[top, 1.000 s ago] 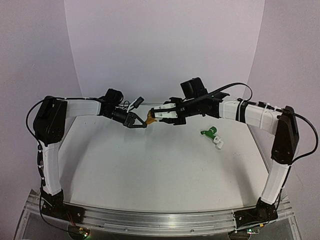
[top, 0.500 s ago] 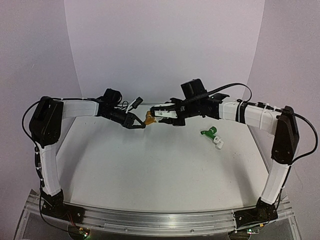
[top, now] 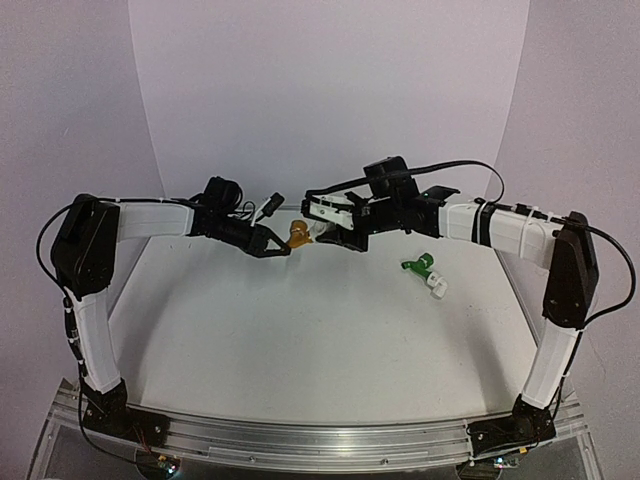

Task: Install the water faucets
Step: Screw the water faucet onto the adaptor.

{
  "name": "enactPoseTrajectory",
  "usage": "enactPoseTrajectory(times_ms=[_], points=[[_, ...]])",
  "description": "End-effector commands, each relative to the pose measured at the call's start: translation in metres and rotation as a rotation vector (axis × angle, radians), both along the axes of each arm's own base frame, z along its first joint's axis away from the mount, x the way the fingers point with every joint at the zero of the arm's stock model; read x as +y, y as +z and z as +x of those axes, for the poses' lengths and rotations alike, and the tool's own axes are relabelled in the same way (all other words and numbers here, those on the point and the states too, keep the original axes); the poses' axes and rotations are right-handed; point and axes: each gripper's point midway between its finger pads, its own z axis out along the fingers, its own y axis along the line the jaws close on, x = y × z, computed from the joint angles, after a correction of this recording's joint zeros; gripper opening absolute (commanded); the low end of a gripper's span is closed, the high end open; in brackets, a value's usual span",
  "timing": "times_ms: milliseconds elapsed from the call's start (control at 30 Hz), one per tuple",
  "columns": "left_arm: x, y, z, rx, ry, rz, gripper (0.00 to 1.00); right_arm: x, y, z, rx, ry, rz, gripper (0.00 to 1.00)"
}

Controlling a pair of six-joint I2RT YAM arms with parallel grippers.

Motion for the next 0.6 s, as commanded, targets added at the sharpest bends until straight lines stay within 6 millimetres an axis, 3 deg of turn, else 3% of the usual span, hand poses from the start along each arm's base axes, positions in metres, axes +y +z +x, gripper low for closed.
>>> enactPoseTrajectory(times_ms=[0,567], points=[[-0.034,0.075,-0.031,-0.178,-0.14,-0.158,0.0,0.022,0.007,-0.006,0.057,0.029,0.105,0.0],[-0.036,0.085,-0.026,-0.258,-0.051,-0.139,0.0,0.03,-0.001,-0.004,0.277,-0.121,0.214,0.0]])
